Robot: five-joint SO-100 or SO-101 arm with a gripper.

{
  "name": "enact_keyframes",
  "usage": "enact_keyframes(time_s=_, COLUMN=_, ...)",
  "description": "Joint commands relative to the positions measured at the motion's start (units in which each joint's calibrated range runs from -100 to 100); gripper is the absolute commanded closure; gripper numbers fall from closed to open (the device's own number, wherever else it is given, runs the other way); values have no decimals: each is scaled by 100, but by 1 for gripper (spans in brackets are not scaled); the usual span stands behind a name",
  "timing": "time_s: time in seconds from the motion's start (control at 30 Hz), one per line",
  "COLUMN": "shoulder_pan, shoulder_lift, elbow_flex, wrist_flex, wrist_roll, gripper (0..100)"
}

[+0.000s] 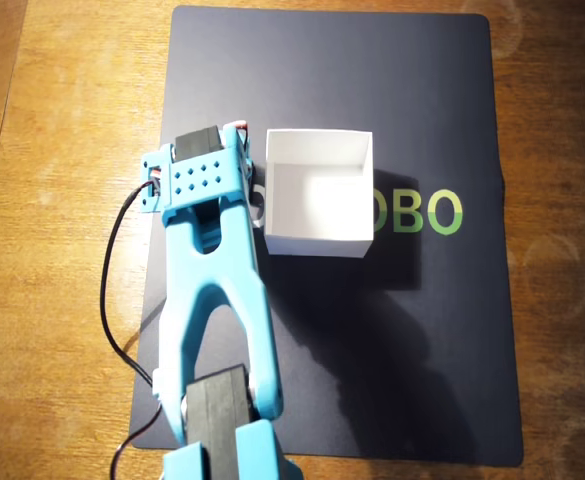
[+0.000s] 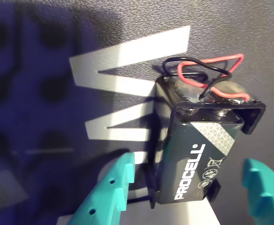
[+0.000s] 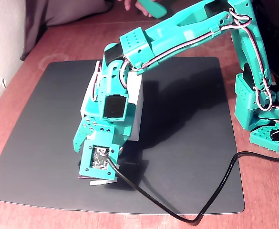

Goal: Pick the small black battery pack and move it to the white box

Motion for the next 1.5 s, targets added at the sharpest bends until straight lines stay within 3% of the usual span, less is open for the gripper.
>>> enact_keyframes(time_s=0.0, shoulder_pan=-73, shoulder_lift=-8, elbow_flex=-260, wrist_flex=-49, wrist_roll=25, gripper=72)
enact_keyframes(time_s=0.3, shoulder_pan=-319, shoulder_lift=-8, elbow_flex=-260, wrist_flex=-58, wrist_roll=-51, gripper=72)
enact_keyframes(time_s=0.53, shoulder_pan=-390, shoulder_lift=-8, elbow_flex=-260, wrist_flex=-128, wrist_roll=-491, gripper=72)
enact_keyframes(time_s=1.47, shoulder_pan=-155, shoulder_lift=1, elbow_flex=-151, wrist_flex=-382, wrist_roll=-486, gripper=72)
